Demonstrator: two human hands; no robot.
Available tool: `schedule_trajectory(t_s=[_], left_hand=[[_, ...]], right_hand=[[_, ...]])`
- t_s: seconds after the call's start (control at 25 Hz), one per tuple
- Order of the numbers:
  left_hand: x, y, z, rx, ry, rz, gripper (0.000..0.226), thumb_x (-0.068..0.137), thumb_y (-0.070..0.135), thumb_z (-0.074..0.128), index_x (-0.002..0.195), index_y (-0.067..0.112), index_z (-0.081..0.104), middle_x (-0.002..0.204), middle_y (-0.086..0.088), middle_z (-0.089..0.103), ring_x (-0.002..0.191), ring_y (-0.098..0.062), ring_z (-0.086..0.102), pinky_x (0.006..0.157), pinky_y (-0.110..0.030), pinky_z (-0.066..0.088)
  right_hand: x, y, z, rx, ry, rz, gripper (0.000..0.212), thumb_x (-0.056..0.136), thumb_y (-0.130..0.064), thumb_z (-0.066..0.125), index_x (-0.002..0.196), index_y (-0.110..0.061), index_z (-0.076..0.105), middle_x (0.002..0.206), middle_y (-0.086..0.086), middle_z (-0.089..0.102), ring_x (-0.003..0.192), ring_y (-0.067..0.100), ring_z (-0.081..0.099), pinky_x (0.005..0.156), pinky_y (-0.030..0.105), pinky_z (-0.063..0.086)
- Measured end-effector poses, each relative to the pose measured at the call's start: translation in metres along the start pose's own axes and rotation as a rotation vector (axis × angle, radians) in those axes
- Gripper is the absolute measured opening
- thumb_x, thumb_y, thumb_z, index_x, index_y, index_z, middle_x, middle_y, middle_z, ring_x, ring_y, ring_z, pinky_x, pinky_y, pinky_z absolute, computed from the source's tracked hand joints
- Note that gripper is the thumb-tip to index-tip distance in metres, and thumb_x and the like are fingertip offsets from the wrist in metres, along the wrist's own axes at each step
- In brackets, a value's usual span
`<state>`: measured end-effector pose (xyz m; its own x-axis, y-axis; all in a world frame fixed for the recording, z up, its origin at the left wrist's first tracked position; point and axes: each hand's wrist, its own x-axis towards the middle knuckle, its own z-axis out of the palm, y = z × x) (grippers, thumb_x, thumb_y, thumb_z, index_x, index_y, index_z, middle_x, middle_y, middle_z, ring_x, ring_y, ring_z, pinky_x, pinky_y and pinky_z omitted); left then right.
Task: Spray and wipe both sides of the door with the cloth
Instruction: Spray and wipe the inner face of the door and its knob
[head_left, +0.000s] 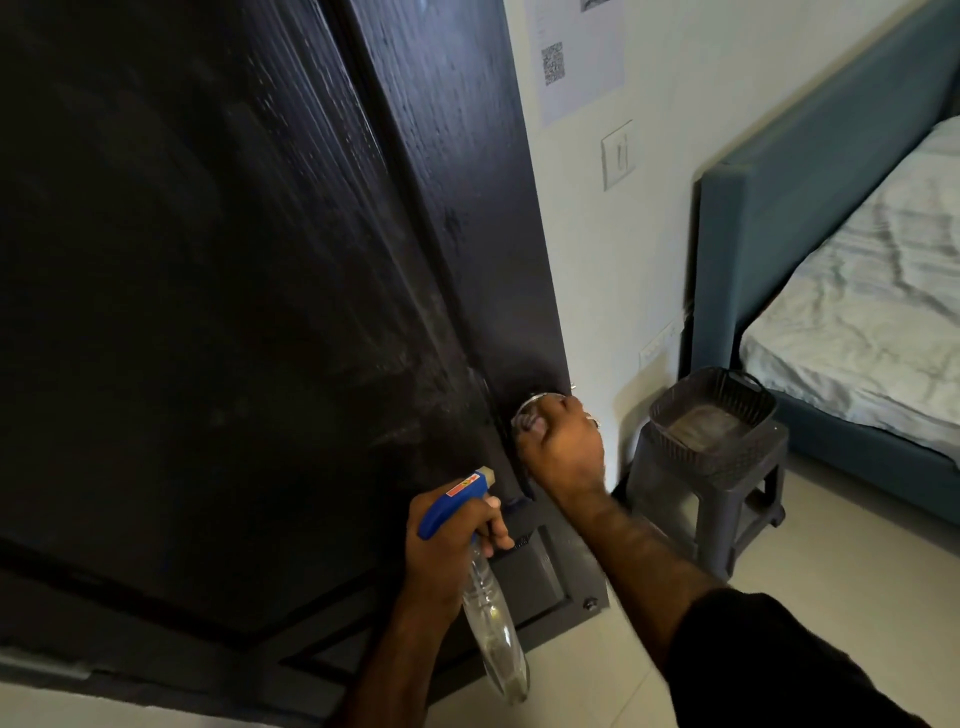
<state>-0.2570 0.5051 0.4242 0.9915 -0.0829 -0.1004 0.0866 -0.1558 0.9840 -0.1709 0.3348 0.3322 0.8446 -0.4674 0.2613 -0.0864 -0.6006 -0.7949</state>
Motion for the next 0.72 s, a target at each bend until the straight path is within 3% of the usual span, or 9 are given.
schedule_trajectory(t_s=[0.12,0.24,0.32,0.4,0.52,0.6,0.68,0.72], left_hand=[[-0.006,0.003,0.007,0.004,-0.008,-0.023,0.035,0.091,-0.003,0.066,0.060,0.013,0.070,0.061,-0.012,0.066,0.055,-0.021,0.066,0.055,-0.025,0.053],[-0.006,0.004,0.005,-0.007,0.014,-0.019,0.019,0.090,-0.002,0.067,0.072,-0.006,0.067,0.063,-0.015,0.065,0.058,-0.024,0.065,0.055,-0.025,0.053],[-0.005,0.001,0.001,0.020,0.022,-0.011,0.019,0.091,0.000,0.067,0.080,-0.016,0.064,0.065,-0.015,0.066,0.059,-0.025,0.066,0.055,-0.024,0.053],[-0.004,-0.002,-0.003,0.048,0.031,-0.012,0.020,0.092,0.001,0.067,0.084,-0.017,0.065,0.066,-0.015,0.067,0.060,-0.025,0.067,0.056,-0.024,0.053],[-0.007,-0.004,-0.009,0.049,0.024,0.011,0.030,0.091,0.012,0.071,0.083,-0.015,0.065,0.067,-0.019,0.067,0.061,-0.028,0.067,0.058,-0.027,0.053],[-0.011,-0.002,-0.015,0.030,0.010,0.028,0.038,0.083,0.023,0.070,0.080,-0.015,0.064,0.067,-0.020,0.066,0.061,-0.029,0.067,0.059,-0.028,0.054],[-0.013,-0.001,-0.023,0.036,0.024,0.029,0.036,0.089,0.021,0.070,0.080,-0.013,0.066,0.068,-0.019,0.067,0.062,-0.030,0.068,0.060,-0.028,0.055],[-0.013,-0.001,-0.027,0.051,0.035,0.027,0.031,0.094,0.015,0.069,0.080,-0.012,0.066,0.068,-0.018,0.068,0.063,-0.030,0.068,0.060,-0.028,0.056]], right_hand=[[-0.003,0.030,0.005,-0.408,-0.040,-0.415,0.044,0.092,-0.035,0.075,0.134,-0.024,0.070,0.141,0.012,0.060,0.122,0.040,0.060,0.097,0.051,0.054],[0.009,0.049,-0.002,-0.684,-0.100,-0.989,0.045,0.088,-0.025,0.077,0.132,-0.020,0.073,0.144,0.013,0.057,0.133,0.045,0.055,0.103,0.067,0.047],[0.019,0.056,-0.008,-0.685,-0.086,-1.094,0.045,0.091,-0.023,0.071,0.135,-0.018,0.070,0.145,0.018,0.057,0.132,0.047,0.054,0.104,0.071,0.048],[0.020,0.057,-0.007,-0.546,-0.022,-0.861,0.046,0.097,-0.029,0.065,0.142,-0.017,0.062,0.148,0.025,0.052,0.128,0.048,0.056,0.100,0.065,0.055],[0.008,0.031,0.011,-0.095,-0.049,-0.216,0.057,0.091,-0.039,0.075,0.141,-0.020,0.057,0.148,0.014,0.047,0.115,0.033,0.059,0.093,0.042,0.057],[0.010,0.005,0.021,0.369,0.019,0.277,0.054,0.086,-0.038,0.080,0.133,-0.019,0.064,0.136,0.007,0.059,0.104,0.024,0.064,0.088,0.031,0.053],[0.024,-0.011,0.018,1.021,0.076,0.738,0.037,0.089,-0.030,0.080,0.121,-0.014,0.072,0.116,0.010,0.076,0.091,0.024,0.076,0.078,0.032,0.060],[0.028,-0.016,0.014,1.233,0.062,0.881,0.028,0.092,-0.024,0.079,0.117,-0.011,0.075,0.107,0.011,0.080,0.087,0.026,0.079,0.075,0.035,0.063]])
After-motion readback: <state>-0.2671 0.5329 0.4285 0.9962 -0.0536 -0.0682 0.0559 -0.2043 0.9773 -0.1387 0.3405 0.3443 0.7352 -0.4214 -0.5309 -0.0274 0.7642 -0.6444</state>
